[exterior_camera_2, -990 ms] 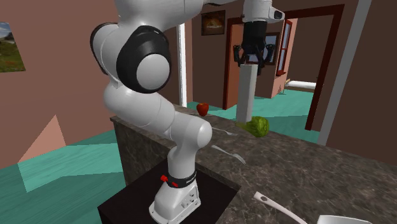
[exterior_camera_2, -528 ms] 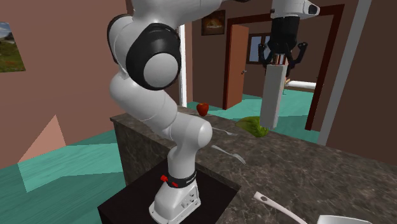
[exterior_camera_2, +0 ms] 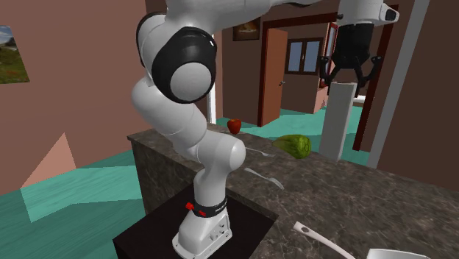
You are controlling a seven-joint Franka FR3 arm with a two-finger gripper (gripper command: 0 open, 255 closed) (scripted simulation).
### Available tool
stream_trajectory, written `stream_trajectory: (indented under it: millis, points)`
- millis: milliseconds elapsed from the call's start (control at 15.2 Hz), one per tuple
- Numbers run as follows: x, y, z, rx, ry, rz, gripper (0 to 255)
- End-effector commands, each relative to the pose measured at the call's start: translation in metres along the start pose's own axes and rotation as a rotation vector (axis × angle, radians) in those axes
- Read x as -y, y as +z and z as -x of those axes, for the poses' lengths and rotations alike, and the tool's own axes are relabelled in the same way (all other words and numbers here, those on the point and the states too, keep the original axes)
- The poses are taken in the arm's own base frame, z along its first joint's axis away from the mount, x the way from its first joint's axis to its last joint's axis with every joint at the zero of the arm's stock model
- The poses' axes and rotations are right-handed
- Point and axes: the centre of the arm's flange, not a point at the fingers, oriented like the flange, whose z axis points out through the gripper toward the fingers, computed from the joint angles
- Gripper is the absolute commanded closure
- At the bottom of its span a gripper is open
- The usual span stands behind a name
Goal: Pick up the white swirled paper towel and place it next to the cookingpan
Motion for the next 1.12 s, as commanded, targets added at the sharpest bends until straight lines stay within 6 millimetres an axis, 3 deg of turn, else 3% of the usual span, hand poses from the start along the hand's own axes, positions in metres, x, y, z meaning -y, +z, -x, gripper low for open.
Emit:
stream_trajectory:
  millis: [0, 1056]
  points:
    - [0.001, 0.011, 0.0, 0.0, 0.0, 0.0, 255]
    - [0.002, 0.095, -0.002, 0.0, 0.0, 0.0, 255]
